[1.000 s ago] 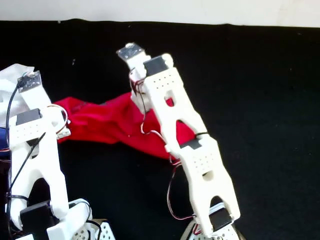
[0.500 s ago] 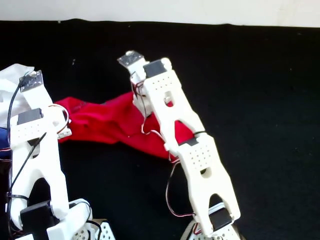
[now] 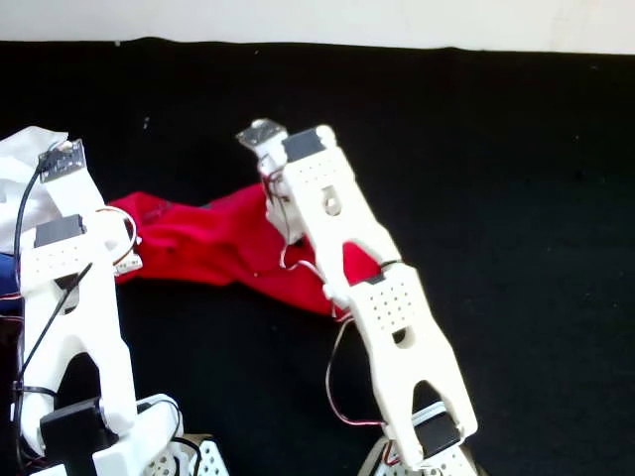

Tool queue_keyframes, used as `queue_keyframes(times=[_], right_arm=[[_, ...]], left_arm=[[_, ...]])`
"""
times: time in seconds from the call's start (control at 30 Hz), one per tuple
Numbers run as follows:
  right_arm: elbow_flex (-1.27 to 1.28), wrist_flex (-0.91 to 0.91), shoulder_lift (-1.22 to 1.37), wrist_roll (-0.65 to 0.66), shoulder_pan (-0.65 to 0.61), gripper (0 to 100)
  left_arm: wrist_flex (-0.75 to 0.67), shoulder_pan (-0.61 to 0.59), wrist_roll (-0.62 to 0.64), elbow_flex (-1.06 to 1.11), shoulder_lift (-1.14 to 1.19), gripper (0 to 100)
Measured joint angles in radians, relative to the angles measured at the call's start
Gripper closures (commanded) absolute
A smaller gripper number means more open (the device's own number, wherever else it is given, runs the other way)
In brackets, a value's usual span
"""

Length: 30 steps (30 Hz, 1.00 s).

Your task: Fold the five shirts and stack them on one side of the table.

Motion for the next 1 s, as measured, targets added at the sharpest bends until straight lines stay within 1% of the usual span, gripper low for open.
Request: queue_keyframes(times=[0.1, 0.27, 0.4, 0.6, 0.67, 0.8, 0.87, 0.93, 1.0], right_arm=[[-0.040, 0.017, 0.002, 0.020, 0.032, 99.5], [-0.167, 0.023, -0.008, 0.020, 0.092, 99.2], [-0.167, 0.023, -0.098, 0.020, 0.104, 99.2], [0.006, 0.026, -0.342, 0.020, 0.135, 99.3], [0.068, 0.026, -0.439, 0.026, 0.173, 99.3], [0.219, 0.026, -0.615, 0.035, 0.275, 99.3], [0.299, 0.026, -0.655, 0.051, 0.310, 99.3], [0.354, 0.026, -0.661, 0.063, 0.331, 99.3], [0.381, 0.026, -0.661, 0.066, 0.338, 99.3]], left_arm=[[0.000, 0.000, 0.000, 0.000, 0.000, 99], [0.000, 0.023, 0.000, 0.012, 0.000, 99], [0.000, 0.058, 0.000, 0.037, 0.000, 99], [0.000, 0.133, 0.002, 0.043, 0.000, 99], [0.018, 0.169, 0.006, 0.043, 0.000, 99], [0.074, 0.285, 0.086, 0.043, 0.000, 99], [0.081, 0.347, 0.115, 0.043, 0.000, 95], [0.089, 0.393, 0.126, 0.043, 0.000, 87], [0.127, 0.410, 0.127, 0.043, 0.000, 79]])
